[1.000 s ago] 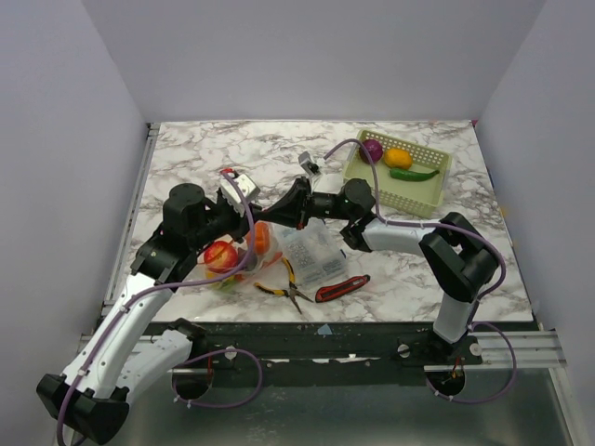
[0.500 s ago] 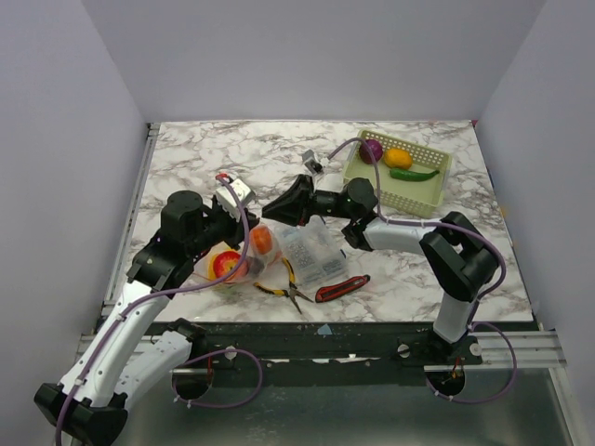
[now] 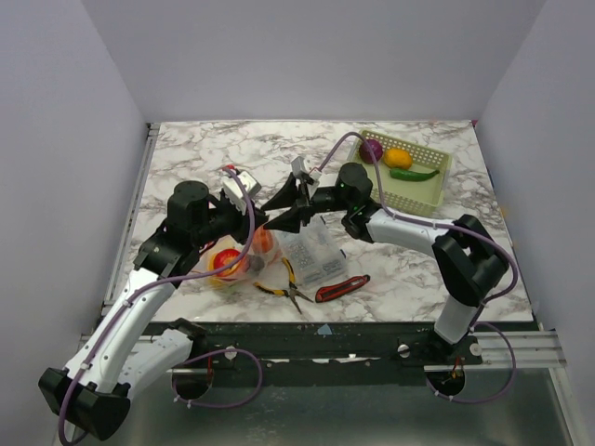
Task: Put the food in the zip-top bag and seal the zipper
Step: Zip the zipper food storage bag at the center of the board.
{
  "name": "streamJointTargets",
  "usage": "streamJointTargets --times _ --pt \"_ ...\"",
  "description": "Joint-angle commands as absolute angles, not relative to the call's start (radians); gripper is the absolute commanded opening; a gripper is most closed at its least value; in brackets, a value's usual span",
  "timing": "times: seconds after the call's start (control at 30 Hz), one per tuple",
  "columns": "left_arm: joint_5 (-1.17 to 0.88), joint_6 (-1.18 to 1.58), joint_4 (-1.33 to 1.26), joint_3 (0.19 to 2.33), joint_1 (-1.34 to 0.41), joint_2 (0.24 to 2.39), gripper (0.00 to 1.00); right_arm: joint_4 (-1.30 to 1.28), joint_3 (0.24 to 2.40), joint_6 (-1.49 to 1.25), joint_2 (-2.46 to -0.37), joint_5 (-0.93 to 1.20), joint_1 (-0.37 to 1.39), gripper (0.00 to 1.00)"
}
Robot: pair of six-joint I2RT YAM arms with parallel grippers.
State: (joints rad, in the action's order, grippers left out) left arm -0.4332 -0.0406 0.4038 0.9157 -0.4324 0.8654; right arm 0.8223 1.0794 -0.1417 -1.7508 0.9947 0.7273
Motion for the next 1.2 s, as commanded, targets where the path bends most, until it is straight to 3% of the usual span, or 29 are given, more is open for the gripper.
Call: streamJointTargets --times 0.0,0.1,0.2,0.23,0.33,0.4,0.47,0.53,0.63,0.73,0.93,0.97,1.0,1.03,1.17 --pt "-0.497 -0.034 0.376 0.957 -0.431 0.872 0.00 0.867 1.118 -0.152 -1.802 1.090 0.725 0.44" --pt "-0.485 -0.029 0.376 0.962 -0.431 0.875 0.00 0.930 1.120 -0.218 -1.821 1.112 0.725 0.16" --pt "-0.461 -0.022 0.378 0.963 -0.431 0.874 0.01 0.966 1.098 -0.238 -1.825 1.112 0.725 0.01" --pt "-0.447 -0.019 0.381 0.963 -0.431 0.874 0.07 0.978 1.092 -0.252 -1.826 1.105 0.724 0.00" --pt "-0.380 -0.017 0.415 0.956 -0.431 0.870 0.46 0.993 1.081 -0.278 -1.823 1.074 0.726 0.00" --pt "-0.349 -0.044 0.438 0.933 -0.431 0.851 0.64 0.999 1.074 -0.293 -1.818 1.050 0.725 0.00" --pt "-0.314 -0.075 0.446 0.898 -0.431 0.825 0.74 0.999 1.074 -0.302 -1.816 1.048 0.723 0.00" --pt "-0.290 -0.104 0.446 0.866 -0.431 0.793 0.76 0.999 1.080 -0.317 -1.816 1.054 0.723 0.00" --pt "-0.274 -0.131 0.436 0.831 -0.431 0.741 0.75 0.998 1.086 -0.325 -1.811 1.061 0.721 0.00" --pt "-0.269 -0.146 0.440 0.815 -0.430 0.724 0.68 0.988 1.093 -0.325 -1.807 1.060 0.718 0.00" --pt "-0.296 -0.141 0.441 0.847 -0.431 0.758 0.18 0.889 1.110 -0.263 -1.787 1.061 0.718 0.00" --pt "-0.305 -0.143 0.449 0.856 -0.431 0.763 0.11 0.821 1.118 -0.218 -1.777 1.044 0.718 0.08" --pt "-0.313 -0.146 0.457 0.862 -0.431 0.768 0.07 0.725 1.131 -0.154 -1.766 1.026 0.719 0.25" --pt "-0.319 -0.149 0.459 0.865 -0.431 0.771 0.03 0.653 1.149 -0.085 -1.757 1.015 0.718 0.34" --pt "-0.347 -0.142 0.445 0.858 -0.431 0.764 0.00 0.441 1.161 0.142 -1.696 0.964 0.721 0.47"
